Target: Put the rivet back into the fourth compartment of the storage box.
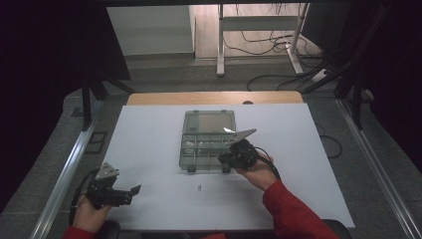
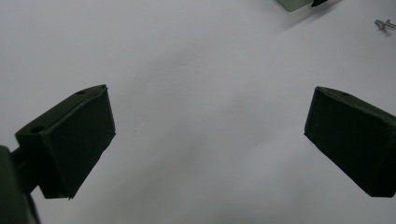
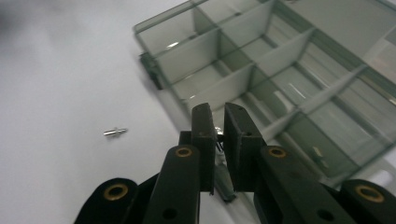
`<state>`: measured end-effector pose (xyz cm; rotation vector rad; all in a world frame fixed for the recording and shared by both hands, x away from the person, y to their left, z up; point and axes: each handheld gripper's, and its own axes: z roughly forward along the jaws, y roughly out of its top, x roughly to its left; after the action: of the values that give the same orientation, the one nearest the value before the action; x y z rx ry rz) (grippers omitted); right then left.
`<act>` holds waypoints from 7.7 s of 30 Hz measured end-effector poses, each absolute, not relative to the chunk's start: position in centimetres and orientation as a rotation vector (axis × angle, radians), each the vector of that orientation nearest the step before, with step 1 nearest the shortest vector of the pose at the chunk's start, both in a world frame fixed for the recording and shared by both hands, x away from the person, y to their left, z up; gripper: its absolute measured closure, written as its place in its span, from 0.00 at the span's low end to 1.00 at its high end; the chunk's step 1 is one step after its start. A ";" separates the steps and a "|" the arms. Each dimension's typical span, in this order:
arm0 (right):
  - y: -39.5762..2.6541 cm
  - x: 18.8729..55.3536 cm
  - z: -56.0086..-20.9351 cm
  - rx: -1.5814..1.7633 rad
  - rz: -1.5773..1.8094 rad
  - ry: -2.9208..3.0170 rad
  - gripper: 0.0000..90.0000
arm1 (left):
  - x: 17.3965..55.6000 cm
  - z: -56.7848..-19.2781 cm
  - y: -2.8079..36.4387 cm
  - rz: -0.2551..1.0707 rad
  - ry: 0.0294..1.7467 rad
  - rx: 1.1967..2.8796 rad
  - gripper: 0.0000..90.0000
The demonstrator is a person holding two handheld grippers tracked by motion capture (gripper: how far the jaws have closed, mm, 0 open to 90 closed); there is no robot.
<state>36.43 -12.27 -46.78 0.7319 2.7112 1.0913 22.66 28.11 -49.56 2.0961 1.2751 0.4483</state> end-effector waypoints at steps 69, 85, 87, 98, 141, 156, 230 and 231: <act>-14.5 38.3 -46.4 0.811 1.046 2.572 0.45 | 22.6 -49.5 28.1 0.454 1.274 2.094 0.02; -14.4 36.0 -46.2 0.803 1.137 2.610 0.20 | 22.6 -49.5 28.1 0.454 1.275 2.092 0.02; -14.2 35.5 -46.1 0.807 1.166 2.626 0.12 | 22.6 -49.5 28.1 0.455 1.275 2.095 0.02; -12.4 33.9 -47.1 0.736 1.186 2.761 0.03 | 22.6 -49.5 28.1 0.454 1.276 2.093 0.02; -4.4 31.3 -52.2 0.428 0.886 2.881 0.81 | 22.6 -49.6 27.9 0.462 1.275 2.109 0.03; -5.5 32.1 -50.6 0.529 0.994 2.892 0.81 | 22.7 -49.6 28.0 0.457 1.276 2.110 0.03; -14.5 42.7 -47.7 0.923 1.061 2.547 0.80 | 22.8 -49.6 27.9 0.459 1.280 2.123 0.03; -14.4 42.7 -47.9 0.932 1.051 2.549 0.77 | 22.8 -49.6 27.9 0.460 1.280 2.124 0.03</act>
<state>42.75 -14.44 -47.87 0.9321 2.5489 1.0514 22.78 27.86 -49.64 2.1238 1.2802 0.4600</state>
